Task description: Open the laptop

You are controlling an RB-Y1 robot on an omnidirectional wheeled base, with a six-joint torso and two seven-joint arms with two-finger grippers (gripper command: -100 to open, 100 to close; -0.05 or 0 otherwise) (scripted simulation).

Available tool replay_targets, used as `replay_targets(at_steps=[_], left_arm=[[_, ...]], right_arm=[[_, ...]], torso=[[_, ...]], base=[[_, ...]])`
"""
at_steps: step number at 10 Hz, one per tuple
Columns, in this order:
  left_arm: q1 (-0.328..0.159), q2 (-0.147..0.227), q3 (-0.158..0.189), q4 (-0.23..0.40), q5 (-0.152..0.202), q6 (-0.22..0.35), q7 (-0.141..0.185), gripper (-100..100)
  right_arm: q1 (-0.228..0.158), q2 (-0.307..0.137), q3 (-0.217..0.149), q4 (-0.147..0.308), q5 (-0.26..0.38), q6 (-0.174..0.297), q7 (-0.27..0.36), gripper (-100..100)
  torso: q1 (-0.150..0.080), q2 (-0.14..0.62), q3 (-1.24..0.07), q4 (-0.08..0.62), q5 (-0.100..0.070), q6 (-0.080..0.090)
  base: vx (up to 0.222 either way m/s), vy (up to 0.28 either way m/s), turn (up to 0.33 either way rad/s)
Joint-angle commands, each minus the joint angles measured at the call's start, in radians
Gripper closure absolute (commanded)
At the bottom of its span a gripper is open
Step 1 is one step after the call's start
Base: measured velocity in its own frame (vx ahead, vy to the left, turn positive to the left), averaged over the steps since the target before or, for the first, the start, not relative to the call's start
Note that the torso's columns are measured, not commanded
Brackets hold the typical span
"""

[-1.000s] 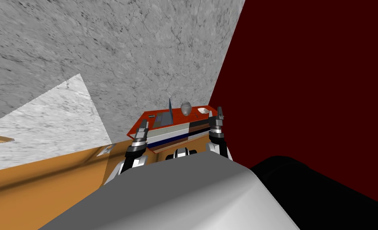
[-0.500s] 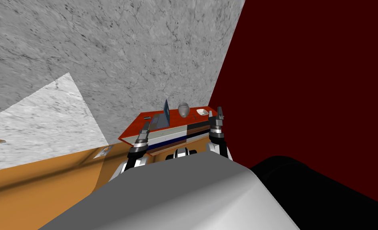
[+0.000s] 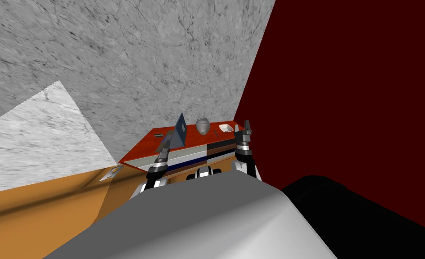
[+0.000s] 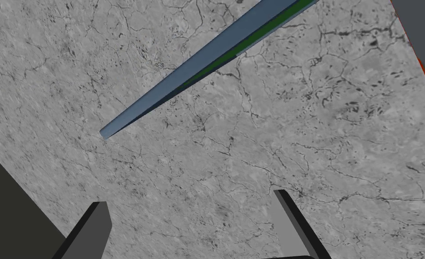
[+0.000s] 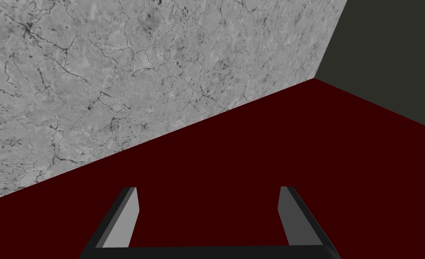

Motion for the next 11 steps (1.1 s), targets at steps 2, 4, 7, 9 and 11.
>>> replay_targets(at_steps=[2,4,7,9,11], left_arm=[[-0.005,-0.044,0.009,0.067,-0.02,-0.028,-0.03,-100],[-0.011,-0.107,0.015,0.105,-0.03,-0.043,-0.045,-100],[-0.013,-0.133,0.016,0.114,-0.032,-0.047,-0.048,-100],[-0.019,-0.13,0.016,0.073,-0.035,0.001,-0.042,-100],[-0.021,-0.128,0.017,0.068,-0.034,0.005,-0.04,-100]], right_arm=[[0.0,0.0,0.0,0.0,0.0,0.0,0.0,0],[0.0,0.0,0.0,0.0,0.0,0.0,0.0,0],[0.0,0.0,0.0,0.0,0.0,0.0,0.0,0],[0.0,0.0,0.0,0.0,0.0,0.0,0.0,0],[0.0,0.0,0.0,0.0,0.0,0.0,0.0,0]], torso=[[-0.001,-0.001,0.0,0.0,0.0,0.0],[0.001,0.002,0.001,0.001,0.0,0.0],[0.002,0.001,0.001,0.0,0.0,0.0],[0.001,0.0,0.0,0.0,0.0,0.0],[-0.001,-0.001,-0.001,0.0,0.0,0.0]], base=[[0.112,-0.126,0.03],[0.056,-0.084,0.02],[0.027,-0.033,0.004],[0.03,-0.005,-0.02],[0.028,-0.003,-0.007]])
